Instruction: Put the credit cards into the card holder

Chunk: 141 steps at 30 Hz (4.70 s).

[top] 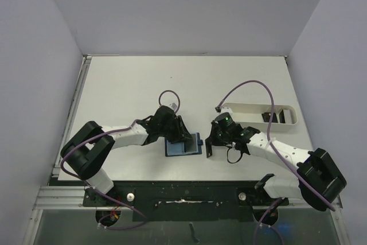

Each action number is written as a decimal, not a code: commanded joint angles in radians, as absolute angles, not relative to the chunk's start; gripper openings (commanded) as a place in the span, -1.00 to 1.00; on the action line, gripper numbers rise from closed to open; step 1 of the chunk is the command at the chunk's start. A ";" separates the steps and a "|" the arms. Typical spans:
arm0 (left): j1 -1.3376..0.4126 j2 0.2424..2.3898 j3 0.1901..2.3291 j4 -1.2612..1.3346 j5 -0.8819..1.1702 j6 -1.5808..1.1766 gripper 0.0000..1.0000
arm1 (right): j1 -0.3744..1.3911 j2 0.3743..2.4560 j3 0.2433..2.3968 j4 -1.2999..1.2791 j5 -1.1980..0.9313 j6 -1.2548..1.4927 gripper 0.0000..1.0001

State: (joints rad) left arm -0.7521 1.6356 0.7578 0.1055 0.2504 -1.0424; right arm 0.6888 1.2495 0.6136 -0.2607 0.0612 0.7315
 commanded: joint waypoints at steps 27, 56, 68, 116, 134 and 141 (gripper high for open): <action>-0.540 1.452 0.573 0.017 0.246 -0.860 -0.51 | 0.807 1.560 1.011 -0.190 0.016 0.802 -1.00; -0.547 1.351 0.590 0.097 0.337 -0.951 -0.73 | 0.887 1.603 1.051 -0.399 0.242 0.794 -1.00; -0.594 1.583 0.531 0.358 0.400 -1.003 -0.96 | 0.887 1.589 1.034 -0.386 0.209 0.804 -1.00; -0.583 1.489 0.617 0.031 0.223 -0.887 -0.44 | 0.648 1.496 0.765 0.041 -0.302 0.751 -1.00; -0.570 1.536 0.625 0.051 0.231 -0.857 -0.75 | 0.592 1.588 0.691 0.153 -0.381 0.785 -1.00; -0.567 1.535 0.620 0.054 0.223 -0.848 -0.75 | 0.571 1.587 0.669 0.199 -0.426 0.799 -1.00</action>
State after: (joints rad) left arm -0.5751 1.5204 0.5961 0.0483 0.2512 -0.8795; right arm 0.5762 1.5845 0.6815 0.1310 -0.3847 0.7914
